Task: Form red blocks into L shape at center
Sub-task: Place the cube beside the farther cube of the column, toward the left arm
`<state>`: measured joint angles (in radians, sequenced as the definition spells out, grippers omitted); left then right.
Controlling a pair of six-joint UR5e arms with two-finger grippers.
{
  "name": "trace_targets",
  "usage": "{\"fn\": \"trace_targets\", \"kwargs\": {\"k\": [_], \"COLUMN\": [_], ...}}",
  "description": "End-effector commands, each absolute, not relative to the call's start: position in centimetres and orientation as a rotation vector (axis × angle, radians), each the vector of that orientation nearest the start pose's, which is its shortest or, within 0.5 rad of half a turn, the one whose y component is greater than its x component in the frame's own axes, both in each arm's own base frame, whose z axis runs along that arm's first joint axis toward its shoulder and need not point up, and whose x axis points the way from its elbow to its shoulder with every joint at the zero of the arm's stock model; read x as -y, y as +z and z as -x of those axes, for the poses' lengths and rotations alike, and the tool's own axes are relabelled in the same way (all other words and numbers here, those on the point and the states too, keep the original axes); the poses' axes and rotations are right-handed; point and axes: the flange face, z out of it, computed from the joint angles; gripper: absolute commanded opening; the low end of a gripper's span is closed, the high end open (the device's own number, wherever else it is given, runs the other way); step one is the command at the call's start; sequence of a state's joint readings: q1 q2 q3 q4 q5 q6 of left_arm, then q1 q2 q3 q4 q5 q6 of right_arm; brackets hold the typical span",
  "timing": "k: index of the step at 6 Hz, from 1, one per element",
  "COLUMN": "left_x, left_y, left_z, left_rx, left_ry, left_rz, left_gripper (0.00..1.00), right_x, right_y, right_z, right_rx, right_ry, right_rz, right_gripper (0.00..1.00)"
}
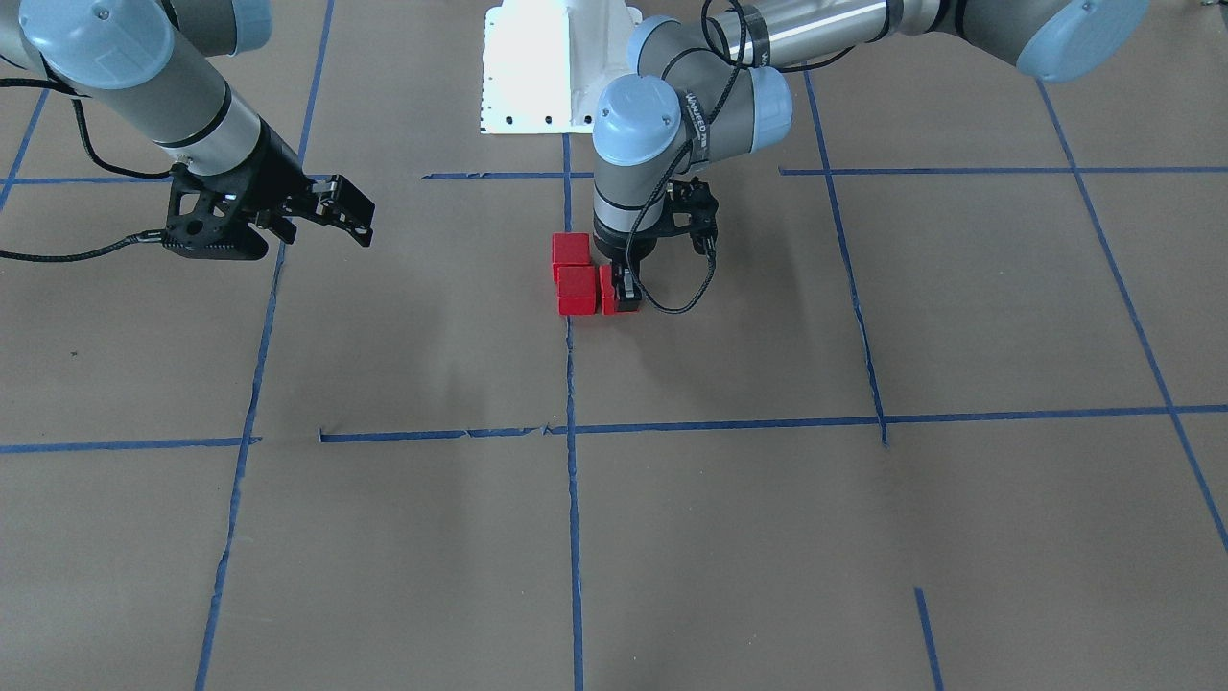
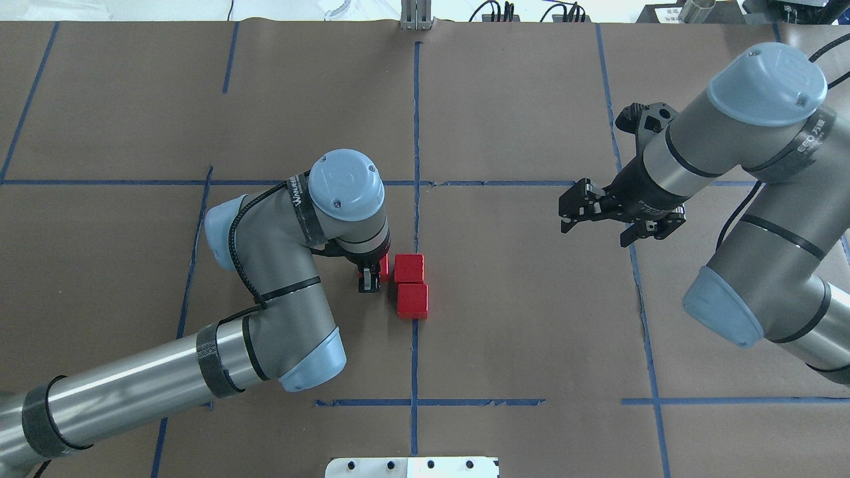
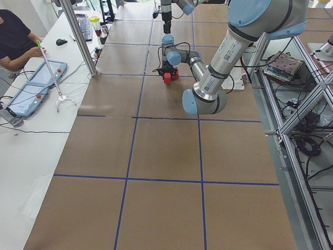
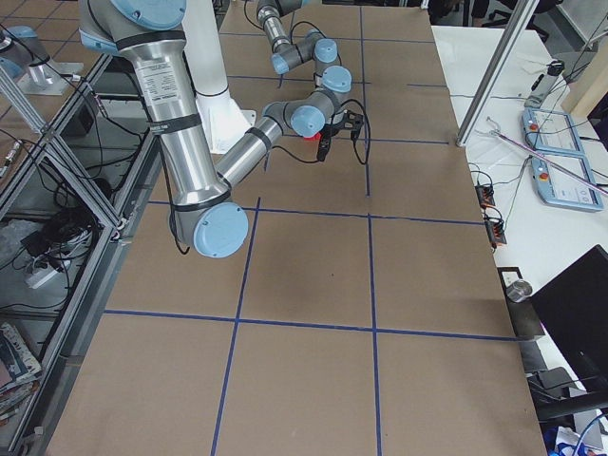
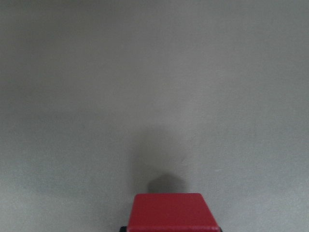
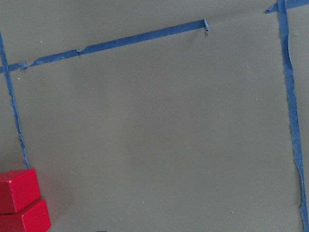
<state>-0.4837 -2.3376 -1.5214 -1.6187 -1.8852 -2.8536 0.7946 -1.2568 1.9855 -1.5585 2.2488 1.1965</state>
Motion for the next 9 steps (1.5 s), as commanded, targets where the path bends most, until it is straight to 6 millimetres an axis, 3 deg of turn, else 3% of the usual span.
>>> {"fn": "trace_targets", "kwargs": {"k": [1,7,8,9], "left_x": [42.45,41.87,41.87,41.89], "left_y": [20.98,20.53,20.64,20.71], "left_z": [-60.05,-60.6,-60.6,-60.63], "left_rx": [-0.648,-0.65,-0.649,-0.647], "left_ry": [-1.535,-1.526,-1.524,-1.527], "left_rz": [0.641,0.646,0.644,0.645], "left_gripper": [0.02,0.04,0.08,0.95], "right_x": [44.15,44.16,44.15,44.12], "right_y": [29.65,29.89,29.88,29.82], "right_z": [33.42,33.41,33.42,33.39], "right_rx": [0.947,0.943,0.944,0.945], "right_ry": [0.137,0.14,0.139,0.138], "right_rz": [0.147,0.148,0.15,0.149], "right_gripper": [1.0,1.0,1.0,1.0]}}
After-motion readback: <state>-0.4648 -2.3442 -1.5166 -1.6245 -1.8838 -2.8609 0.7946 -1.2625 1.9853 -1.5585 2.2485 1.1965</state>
